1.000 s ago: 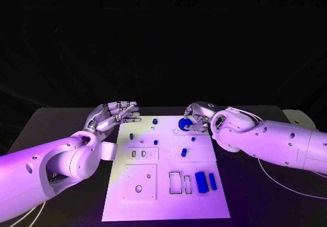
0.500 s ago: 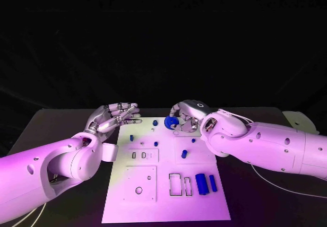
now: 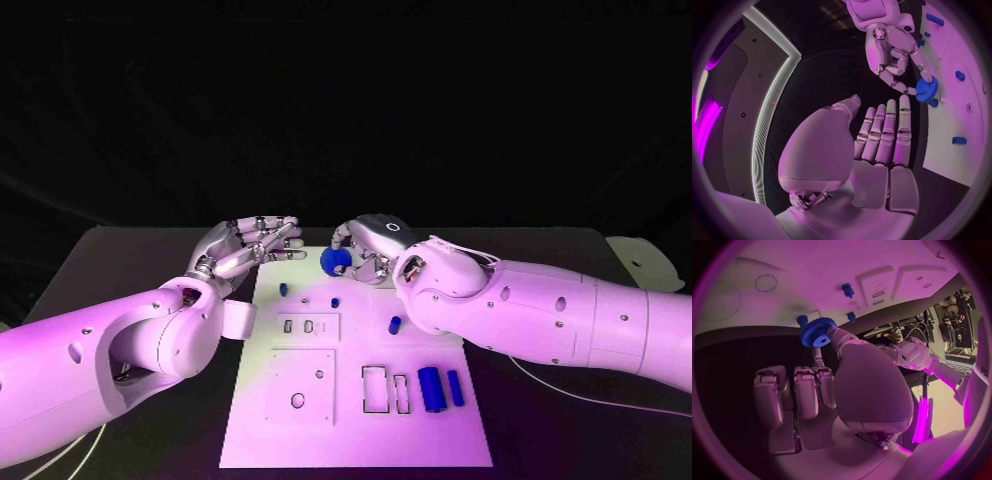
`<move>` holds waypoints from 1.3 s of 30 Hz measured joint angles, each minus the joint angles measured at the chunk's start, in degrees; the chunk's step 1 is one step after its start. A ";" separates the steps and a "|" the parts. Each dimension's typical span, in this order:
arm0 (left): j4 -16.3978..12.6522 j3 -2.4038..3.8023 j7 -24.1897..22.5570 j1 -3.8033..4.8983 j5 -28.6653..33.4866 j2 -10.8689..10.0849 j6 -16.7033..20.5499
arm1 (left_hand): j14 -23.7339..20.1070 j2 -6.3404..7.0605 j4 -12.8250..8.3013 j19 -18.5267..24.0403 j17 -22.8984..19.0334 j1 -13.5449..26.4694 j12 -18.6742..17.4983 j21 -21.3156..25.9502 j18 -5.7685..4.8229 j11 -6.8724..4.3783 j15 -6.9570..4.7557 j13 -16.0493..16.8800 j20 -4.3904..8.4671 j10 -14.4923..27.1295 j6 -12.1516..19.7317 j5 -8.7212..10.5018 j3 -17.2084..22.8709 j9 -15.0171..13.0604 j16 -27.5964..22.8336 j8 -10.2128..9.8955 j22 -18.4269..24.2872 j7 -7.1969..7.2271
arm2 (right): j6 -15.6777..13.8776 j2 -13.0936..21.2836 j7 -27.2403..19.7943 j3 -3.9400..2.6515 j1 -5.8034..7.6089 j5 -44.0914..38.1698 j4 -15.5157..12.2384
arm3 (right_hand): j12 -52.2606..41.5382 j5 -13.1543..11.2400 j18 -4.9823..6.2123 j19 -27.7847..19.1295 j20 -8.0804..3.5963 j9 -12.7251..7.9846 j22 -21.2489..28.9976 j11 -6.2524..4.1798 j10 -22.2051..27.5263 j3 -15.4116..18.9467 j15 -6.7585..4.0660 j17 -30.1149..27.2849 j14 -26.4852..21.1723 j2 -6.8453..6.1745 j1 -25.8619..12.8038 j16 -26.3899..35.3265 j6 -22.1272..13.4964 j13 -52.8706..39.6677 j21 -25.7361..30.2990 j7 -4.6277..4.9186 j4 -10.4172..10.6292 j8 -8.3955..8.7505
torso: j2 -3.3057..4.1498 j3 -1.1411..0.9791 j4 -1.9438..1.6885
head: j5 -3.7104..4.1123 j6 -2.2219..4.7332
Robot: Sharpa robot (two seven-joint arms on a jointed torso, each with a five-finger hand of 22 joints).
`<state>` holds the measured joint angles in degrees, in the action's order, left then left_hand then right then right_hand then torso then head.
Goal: Assemble the parts on the task board
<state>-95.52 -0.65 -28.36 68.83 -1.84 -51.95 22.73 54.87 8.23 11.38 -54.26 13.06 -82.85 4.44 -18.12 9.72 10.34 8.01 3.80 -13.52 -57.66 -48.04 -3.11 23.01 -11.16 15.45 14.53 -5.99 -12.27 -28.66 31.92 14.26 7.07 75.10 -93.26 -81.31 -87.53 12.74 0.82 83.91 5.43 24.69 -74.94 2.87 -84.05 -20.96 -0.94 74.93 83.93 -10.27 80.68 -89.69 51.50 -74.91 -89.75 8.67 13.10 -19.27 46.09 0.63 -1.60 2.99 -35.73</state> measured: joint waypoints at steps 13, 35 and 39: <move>0.09 0.00 0.00 0.00 0.00 0.21 0.00 | 0.00 0.00 -0.25 0.00 0.17 0.00 -0.33 0.00 0.00 0.21 0.00 0.00 0.00 -0.21 0.00 0.00 0.25 0.07 -0.22 -0.31 0.07 0.00 | 0.50 -3.59 0.01 0.39 -1.40 -0.78 3.62 | 0.01 -0.14 0.00 0.00 0.00 0.00 0.00 0.00 0.00 -0.31 0.00 -0.01 0.00 -0.39 -0.39 0.00 -0.02 0.00 0.00 -0.02 -0.01 0.01 | -0.02 -0.07 0.09 | -0.15 -0.32; 0.07 0.00 -0.04 0.01 0.00 0.18 0.01 | 0.00 0.00 -0.32 0.00 0.21 0.00 -0.32 0.00 0.00 0.21 0.00 0.00 0.00 -0.21 0.00 0.00 0.32 0.07 -0.22 -0.32 0.06 0.00 | 1.91 -5.32 0.04 0.49 -1.78 -0.80 6.76 | 0.73 -0.70 0.00 0.00 0.01 -0.23 0.02 0.00 0.00 -1.27 0.01 -0.02 0.00 -0.45 -1.99 0.01 0.11 -0.04 0.00 -0.02 0.01 0.95 | -0.03 -0.13 0.19 | -0.19 -0.29; 0.05 0.00 -0.04 0.01 0.00 0.15 0.01 | 0.00 0.00 -0.32 0.00 0.21 0.00 -0.32 0.00 0.00 0.21 0.00 0.00 0.00 -0.21 0.00 0.00 0.32 0.07 -0.22 -0.32 0.06 0.00 | 2.09 -5.44 0.00 0.49 -1.79 -0.79 7.05 | 1.91 -2.14 0.00 0.01 0.02 -0.57 0.02 0.71 0.00 -1.73 0.37 -0.02 0.11 -1.44 -3.44 0.01 -0.28 -0.04 0.00 -0.12 0.27 2.83 | -0.03 -0.13 0.20 | -0.15 -0.23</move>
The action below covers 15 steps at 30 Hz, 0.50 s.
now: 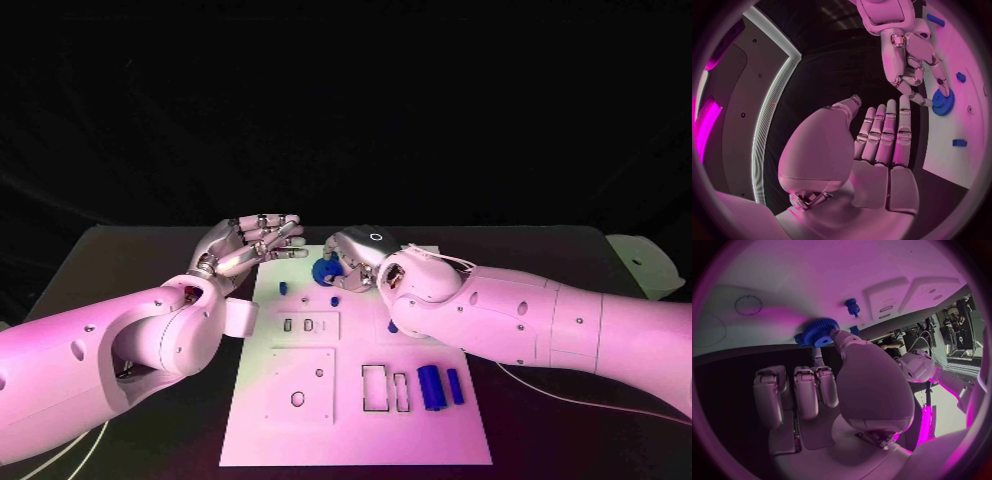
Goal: Assemble the parts on the task board
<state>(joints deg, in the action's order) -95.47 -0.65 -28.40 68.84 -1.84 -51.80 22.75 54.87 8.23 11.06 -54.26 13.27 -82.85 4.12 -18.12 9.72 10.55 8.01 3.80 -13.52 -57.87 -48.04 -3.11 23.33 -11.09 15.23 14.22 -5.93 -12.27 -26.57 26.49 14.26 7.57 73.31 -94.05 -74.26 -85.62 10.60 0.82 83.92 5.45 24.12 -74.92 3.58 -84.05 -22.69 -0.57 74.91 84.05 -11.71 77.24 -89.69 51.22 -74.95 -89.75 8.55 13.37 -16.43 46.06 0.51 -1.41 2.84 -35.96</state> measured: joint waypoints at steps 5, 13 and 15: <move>-0.02 0.00 0.00 0.00 0.00 -0.05 0.00 | 0.00 0.00 0.00 0.00 0.01 0.00 0.00 0.00 0.00 0.00 0.00 0.00 0.00 0.00 0.00 0.00 0.00 0.00 0.00 0.00 0.00 0.00 | 0.83 0.03 0.00 0.09 -0.08 0.23 0.29 | 0.56 -2.84 0.00 0.18 1.04 -0.99 0.00 0.94 0.00 2.47 0.99 0.00 -0.02 -0.63 -3.82 0.00 -3.15 0.00 0.00 1.09 1.98 3.30 | -0.01 0.01 -0.01 | 0.06 0.08; -0.05 0.00 0.07 0.00 0.00 -0.17 0.00 | 0.00 0.00 0.00 0.00 0.08 0.00 0.00 0.00 0.00 0.00 0.00 0.00 0.00 0.00 0.00 0.00 0.00 0.03 0.00 0.00 0.00 0.00 | 2.89 0.11 -0.32 0.08 -0.05 1.62 0.58 | 0.56 0.93 0.00 -0.02 1.24 -0.76 0.01 0.94 0.00 6.34 0.99 -0.01 -0.02 1.33 -8.79 0.00 -2.23 0.01 0.00 1.00 3.21 4.27 | -0.02 0.02 0.00 | 0.09 0.10; -0.06 0.00 0.09 0.00 0.00 -0.19 0.00 | 0.00 0.00 0.00 0.00 0.08 0.00 0.00 0.00 0.00 0.00 0.00 0.00 0.00 0.00 0.00 0.00 0.00 0.06 0.00 0.00 -0.01 0.00 | 3.22 0.13 -0.43 0.06 -0.04 1.99 0.65 | 0.56 0.93 0.00 -0.02 1.24 -0.76 0.01 0.94 0.00 6.34 0.99 0.00 -0.02 1.33 -8.79 0.00 -2.23 0.01 0.00 1.00 3.21 4.28 | -0.02 0.02 -0.01 | 0.09 0.12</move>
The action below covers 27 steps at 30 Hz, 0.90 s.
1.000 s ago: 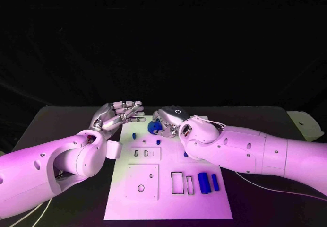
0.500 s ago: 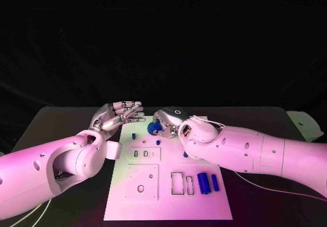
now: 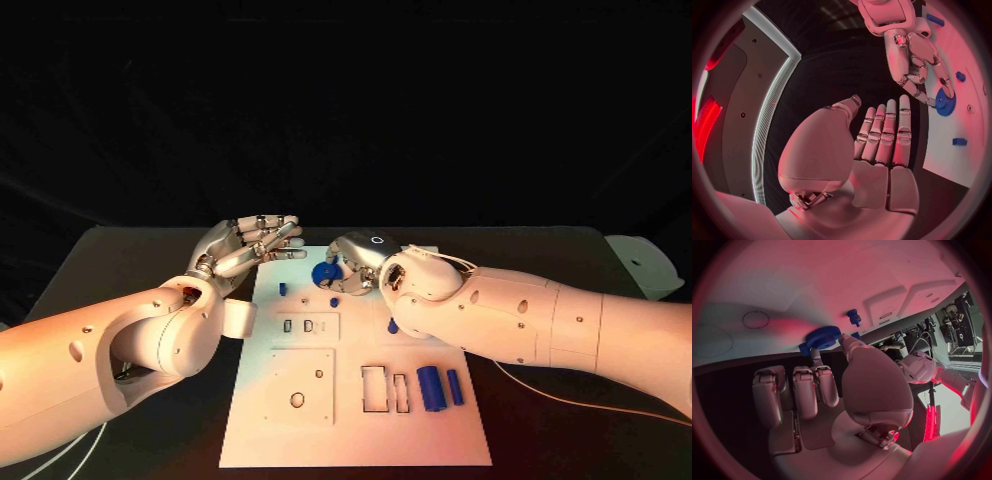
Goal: Assemble the parts on the task board
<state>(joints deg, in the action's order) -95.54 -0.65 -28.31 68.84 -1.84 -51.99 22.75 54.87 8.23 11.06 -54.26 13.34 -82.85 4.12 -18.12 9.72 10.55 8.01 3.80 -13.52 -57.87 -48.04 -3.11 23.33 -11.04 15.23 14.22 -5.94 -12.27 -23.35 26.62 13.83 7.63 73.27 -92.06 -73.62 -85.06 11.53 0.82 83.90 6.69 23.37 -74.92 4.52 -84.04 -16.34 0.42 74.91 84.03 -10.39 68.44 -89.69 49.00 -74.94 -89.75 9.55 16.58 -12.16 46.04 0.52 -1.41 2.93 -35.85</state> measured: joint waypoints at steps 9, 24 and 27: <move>-0.02 0.00 0.10 0.00 0.00 -0.06 0.00 | -0.20 0.23 0.00 0.00 -0.01 0.23 0.00 0.00 0.00 0.00 0.20 0.00 0.00 0.00 0.00 0.00 0.00 0.00 0.00 0.00 0.05 0.00 | 0.46 0.64 -0.40 -0.08 0.10 1.15 -0.27 | 0.00 1.01 0.00 0.00 0.00 0.36 0.01 0.00 0.00 0.00 0.00 0.04 0.00 0.35 -0.35 0.00 1.00 0.01 0.00 -0.37 0.00 0.28 | -0.02 -0.04 -0.03 | 0.07 -0.03; 0.19 0.00 0.15 0.00 0.00 -0.64 0.01 | -0.20 0.23 0.00 0.00 0.04 0.23 -0.31 0.00 0.00 0.00 0.20 0.00 0.00 0.00 0.00 0.00 0.00 0.05 -0.22 0.00 0.05 0.00 | -4.82 14.26 -1.89 -0.67 1.59 4.04 -10.51 | 0.00 2.19 0.00 0.00 0.00 0.38 0.01 0.00 0.00 -0.76 -0.01 0.03 0.00 0.85 0.52 0.00 1.37 0.02 0.00 -0.33 -0.76 0.20 | -0.21 -0.11 0.36 | -0.08 0.58; 0.22 0.00 0.15 0.00 0.00 -0.80 0.01 | -0.20 0.23 0.00 0.00 0.03 0.23 -0.31 0.00 0.00 0.00 0.20 0.00 0.00 0.00 0.00 0.00 0.00 0.05 -0.22 0.00 0.05 0.00 | -5.74 18.69 -3.54 -0.81 2.54 6.58 -13.02 | 0.00 1.42 0.00 0.00 0.00 0.38 -0.03 0.00 0.00 -1.22 -0.01 0.02 0.00 0.49 2.00 0.00 1.57 0.02 0.00 -0.53 -1.21 0.56 | -0.34 -0.19 0.59 | -0.02 0.67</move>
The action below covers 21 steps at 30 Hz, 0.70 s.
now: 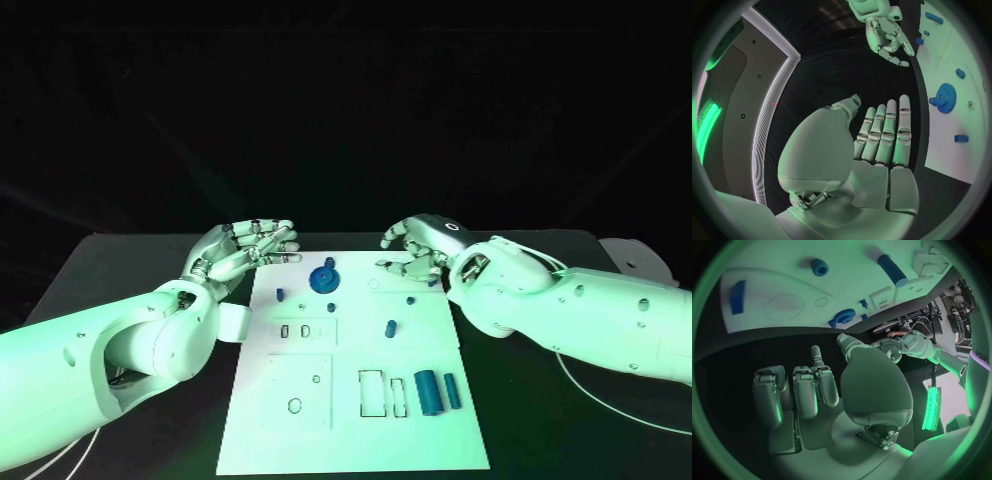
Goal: Assemble the parts on the task board
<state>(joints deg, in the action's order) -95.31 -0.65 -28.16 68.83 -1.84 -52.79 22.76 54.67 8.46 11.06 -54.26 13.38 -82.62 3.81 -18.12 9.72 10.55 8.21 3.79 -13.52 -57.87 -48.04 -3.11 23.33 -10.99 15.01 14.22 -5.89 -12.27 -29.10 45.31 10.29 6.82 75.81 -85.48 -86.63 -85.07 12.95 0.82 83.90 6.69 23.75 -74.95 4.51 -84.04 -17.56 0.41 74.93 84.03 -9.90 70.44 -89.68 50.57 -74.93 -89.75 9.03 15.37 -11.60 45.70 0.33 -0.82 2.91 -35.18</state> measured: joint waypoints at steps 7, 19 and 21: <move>-0.06 -0.01 0.00 0.01 0.00 -0.33 0.00 | 0.00 0.00 0.00 0.00 0.05 0.00 0.00 0.00 0.00 0.00 0.00 0.00 0.00 0.00 0.00 0.00 0.00 0.00 0.00 0.00 0.00 0.00 | -0.30 8.66 -6.21 -0.04 1.08 8.51 -3.02 | 1.34 -1.52 0.00 0.00 0.00 0.13 0.00 0.00 0.00 -2.08 0.00 0.00 0.00 -1.10 5.14 0.00 0.78 0.00 0.00 0.23 -2.59 0.54 | -0.34 -0.21 0.59 | 0.48 0.08; -0.15 -0.01 -0.02 0.01 0.00 -0.41 -0.06 | 0.00 0.00 0.00 0.00 0.05 0.00 0.00 0.00 0.00 0.00 0.00 0.00 0.00 0.00 0.00 0.00 0.00 -0.01 0.00 -0.28 0.00 0.00 | 2.01 12.43 -13.01 0.35 -0.95 15.35 0.19 | 1.56 -1.87 0.00 0.00 0.00 0.14 0.01 0.00 0.00 -3.38 0.00 -0.01 0.00 -2.27 7.80 0.00 0.94 0.01 0.00 0.06 -4.49 1.42 | -0.52 -0.43 0.91 | 1.02 -0.25; -0.13 -0.01 -0.03 0.01 0.00 -0.41 -0.08 | 0.00 0.00 0.00 0.00 0.04 0.00 0.00 0.00 0.00 0.00 0.00 0.00 0.00 0.00 0.00 0.00 0.00 -0.01 0.00 -0.28 -0.01 0.00 | 2.42 12.13 -13.59 0.37 -1.41 15.77 1.14 | 1.56 -1.87 0.00 0.00 0.00 0.11 0.01 0.00 0.00 -3.36 0.00 -0.01 0.00 -2.44 8.03 0.00 0.94 0.01 0.00 0.06 -4.68 1.67 | -0.49 -0.43 0.88 | 1.03 -0.31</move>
<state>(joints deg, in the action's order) -95.45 -0.66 -28.18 68.84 -1.84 -53.21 22.68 54.67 8.46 11.06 -54.26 13.42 -82.62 3.82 -18.12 9.72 10.55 8.21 3.79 -13.52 -57.87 -48.04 -3.11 23.33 -11.00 15.01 13.94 -5.89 -12.27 -26.68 57.44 -3.30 7.19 74.40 -69.71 -85.49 -83.51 11.08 0.82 83.90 6.69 23.86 -74.94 4.51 -84.04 -20.92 0.41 74.92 84.03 -12.34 78.46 -89.68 51.50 -74.92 -89.75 9.09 10.69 -9.93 45.21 -0.10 0.06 3.94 -35.49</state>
